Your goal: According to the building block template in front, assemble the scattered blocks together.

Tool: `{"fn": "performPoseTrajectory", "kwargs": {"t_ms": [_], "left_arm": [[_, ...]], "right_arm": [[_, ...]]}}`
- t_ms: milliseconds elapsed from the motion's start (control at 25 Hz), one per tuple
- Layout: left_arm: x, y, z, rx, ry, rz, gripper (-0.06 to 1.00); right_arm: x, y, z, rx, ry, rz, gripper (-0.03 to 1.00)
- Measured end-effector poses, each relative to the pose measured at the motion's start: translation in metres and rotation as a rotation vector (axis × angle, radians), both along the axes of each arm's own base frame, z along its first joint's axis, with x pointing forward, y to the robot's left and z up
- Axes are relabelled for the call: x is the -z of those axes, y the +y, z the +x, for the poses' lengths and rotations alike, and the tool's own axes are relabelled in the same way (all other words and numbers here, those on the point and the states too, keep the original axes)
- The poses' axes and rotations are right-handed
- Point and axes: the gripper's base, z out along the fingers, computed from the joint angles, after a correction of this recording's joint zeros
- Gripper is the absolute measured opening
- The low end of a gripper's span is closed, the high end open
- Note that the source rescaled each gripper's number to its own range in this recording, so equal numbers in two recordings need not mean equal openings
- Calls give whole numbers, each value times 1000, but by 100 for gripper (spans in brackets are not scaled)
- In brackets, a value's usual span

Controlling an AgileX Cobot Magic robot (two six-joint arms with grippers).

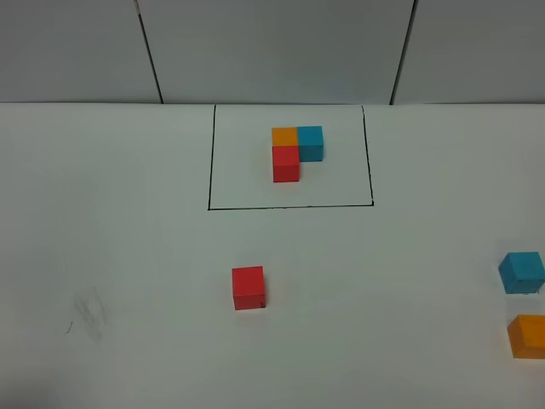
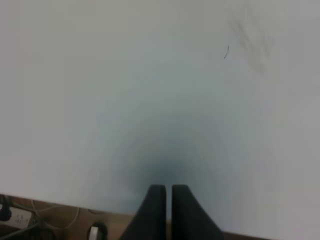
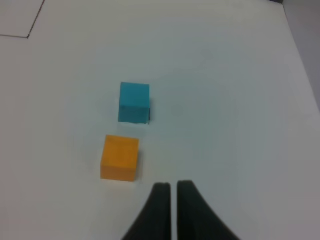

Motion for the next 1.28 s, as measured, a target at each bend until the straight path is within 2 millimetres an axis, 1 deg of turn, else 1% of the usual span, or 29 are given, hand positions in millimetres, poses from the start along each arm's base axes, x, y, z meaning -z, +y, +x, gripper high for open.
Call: {"fn": "performPoseTrajectory", "kwargs": {"t_ms": [320, 480, 1040, 1280], "left_arm": [[-4, -5, -12, 100, -101, 12, 0], [-5, -7, -21, 130, -164, 16, 0], [-6, -8, -54, 132, -388, 39, 0], [-6, -8, -56, 149, -401, 35, 0]], "right_arm": [[0, 0, 0, 0, 0, 0, 0], [0, 0, 0, 0, 0, 0, 0], [0, 0, 0, 0, 0, 0, 0], [0, 0, 0, 0, 0, -1, 0]]}}
